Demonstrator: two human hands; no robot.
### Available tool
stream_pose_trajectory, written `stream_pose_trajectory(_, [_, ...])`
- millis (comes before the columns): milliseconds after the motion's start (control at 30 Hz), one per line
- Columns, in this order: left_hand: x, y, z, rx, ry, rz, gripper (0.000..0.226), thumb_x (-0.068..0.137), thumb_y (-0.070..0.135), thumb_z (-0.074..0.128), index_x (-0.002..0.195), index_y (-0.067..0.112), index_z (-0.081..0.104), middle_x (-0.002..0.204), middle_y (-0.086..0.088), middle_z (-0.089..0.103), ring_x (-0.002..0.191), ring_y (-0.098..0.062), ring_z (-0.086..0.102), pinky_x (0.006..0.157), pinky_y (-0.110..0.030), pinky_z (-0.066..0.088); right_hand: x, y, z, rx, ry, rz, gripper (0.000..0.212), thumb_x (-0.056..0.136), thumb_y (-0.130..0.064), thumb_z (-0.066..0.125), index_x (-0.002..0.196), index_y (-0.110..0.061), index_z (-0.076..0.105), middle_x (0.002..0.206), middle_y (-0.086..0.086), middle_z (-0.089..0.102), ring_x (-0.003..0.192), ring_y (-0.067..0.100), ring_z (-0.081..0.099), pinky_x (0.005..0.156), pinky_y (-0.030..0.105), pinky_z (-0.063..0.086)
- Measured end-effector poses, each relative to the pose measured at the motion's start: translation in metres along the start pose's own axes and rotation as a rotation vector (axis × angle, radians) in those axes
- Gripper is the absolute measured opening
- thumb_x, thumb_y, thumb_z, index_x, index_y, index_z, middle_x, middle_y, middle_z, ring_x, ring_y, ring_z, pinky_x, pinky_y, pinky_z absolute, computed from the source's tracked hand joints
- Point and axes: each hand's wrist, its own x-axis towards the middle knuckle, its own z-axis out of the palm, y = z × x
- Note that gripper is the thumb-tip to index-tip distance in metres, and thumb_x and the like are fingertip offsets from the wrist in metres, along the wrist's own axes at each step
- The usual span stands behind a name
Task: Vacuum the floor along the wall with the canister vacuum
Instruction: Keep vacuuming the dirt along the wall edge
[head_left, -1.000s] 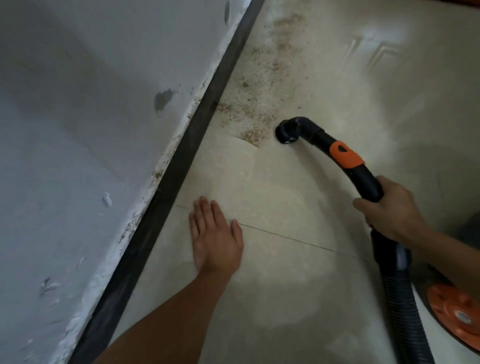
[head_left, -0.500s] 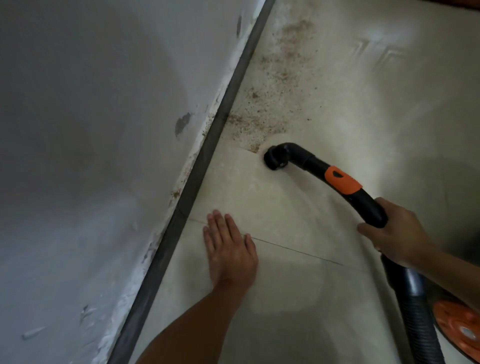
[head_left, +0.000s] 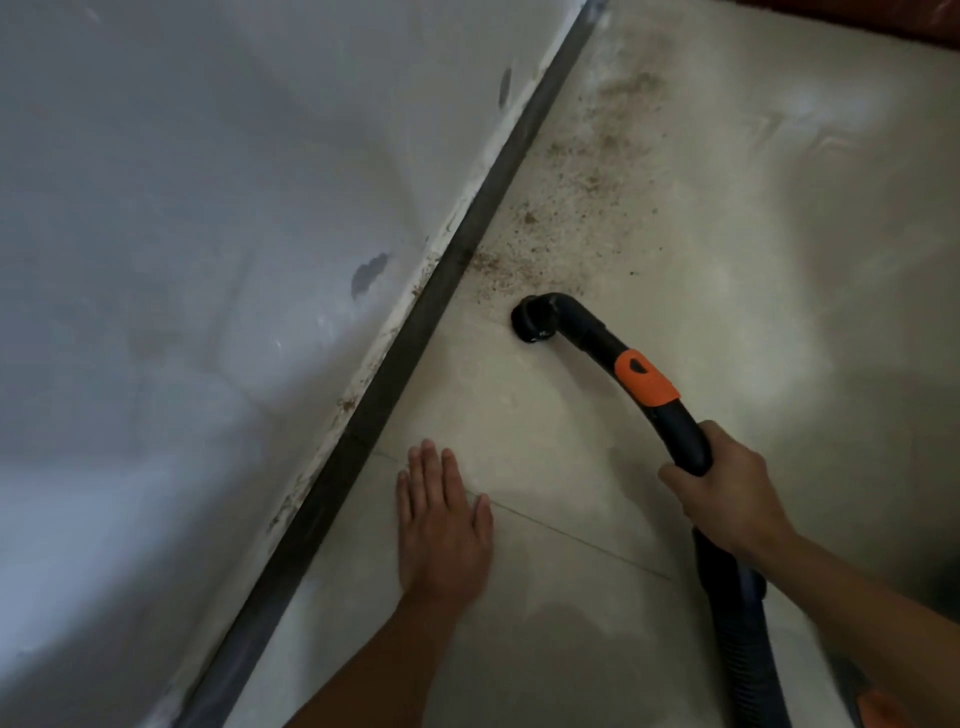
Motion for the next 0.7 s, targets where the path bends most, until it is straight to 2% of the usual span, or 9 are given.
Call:
stream_pose_trajectory(133, [0.003,0.003,-0.001,0.017,-0.001,-0.016,0.068,0.096,0.044,0.021,0.15,0.002,0.025,0.158,-0.018,0.018,0.148,-0.029,0.012,0.12,-0.045,0.012,0.034,-0.002,-0.003,0.019,0.055,-0.026,0.022,0.08,-0.014,0.072,0.09,-0.011,0.053,0.068,0.007,0.058,0.057,0.022,0.056,0.048,0.029,0.043])
stream_pose_trajectory(300, [0.001,-0.001,-0.006,0.072,-0.1,-0.004,0.07,0.096,0.053,0.002,0.152,0.013,-0.005,0.161,-0.011,-0.007,0.147,-0.021,-0.015,0.12,-0.038,-0.006,0.044,-0.017,0.018,-0.001,-0.073,-0.126,0.024,0.08,-0.02,0.07,0.093,-0.012,0.051,0.069,0.003,0.056,0.056,0.019,0.053,0.045,0.024,0.033])
stream_pose_trajectory(400, [0.005,-0.015,-0.014,0.122,-0.183,0.075,0.068,0.094,0.056,-0.002,0.148,0.019,-0.017,0.16,-0.008,-0.016,0.145,-0.018,-0.021,0.118,-0.035,-0.01,0.056,-0.028,0.022,0.025,-0.053,-0.118,0.024,0.081,-0.021,0.07,0.095,-0.012,0.053,0.074,0.007,0.058,0.061,0.026,0.054,0.05,0.028,0.037])
stream_pose_trajectory(500, [0.004,-0.02,-0.021,0.144,-0.226,0.099,0.065,0.098,0.051,0.007,0.149,0.02,-0.018,0.16,-0.008,-0.017,0.146,-0.019,-0.019,0.12,-0.037,-0.007,0.063,-0.046,0.029,0.048,-0.03,-0.126,0.027,0.083,-0.022,0.069,0.1,-0.01,0.052,0.081,0.011,0.059,0.068,0.029,0.057,0.058,0.032,0.044])
stream_pose_trajectory(600, [0.0,-0.016,-0.023,0.119,-0.209,0.074,0.064,0.1,0.047,0.01,0.151,0.018,-0.014,0.159,-0.008,-0.02,0.145,-0.019,-0.023,0.119,-0.038,-0.01,0.049,-0.048,0.04,0.041,-0.083,-0.174,0.026,0.082,-0.023,0.069,0.095,-0.012,0.049,0.077,0.007,0.058,0.062,0.026,0.056,0.051,0.029,0.041])
stream_pose_trajectory(700, [0.0,-0.014,-0.023,0.109,-0.206,0.066,0.063,0.1,0.047,0.01,0.149,0.018,-0.019,0.158,-0.007,-0.025,0.144,-0.019,-0.027,0.118,-0.038,-0.013,0.039,-0.033,0.04,0.016,-0.107,-0.184,0.025,0.081,-0.023,0.07,0.091,-0.017,0.048,0.072,0.003,0.057,0.058,0.018,0.055,0.047,0.025,0.036])
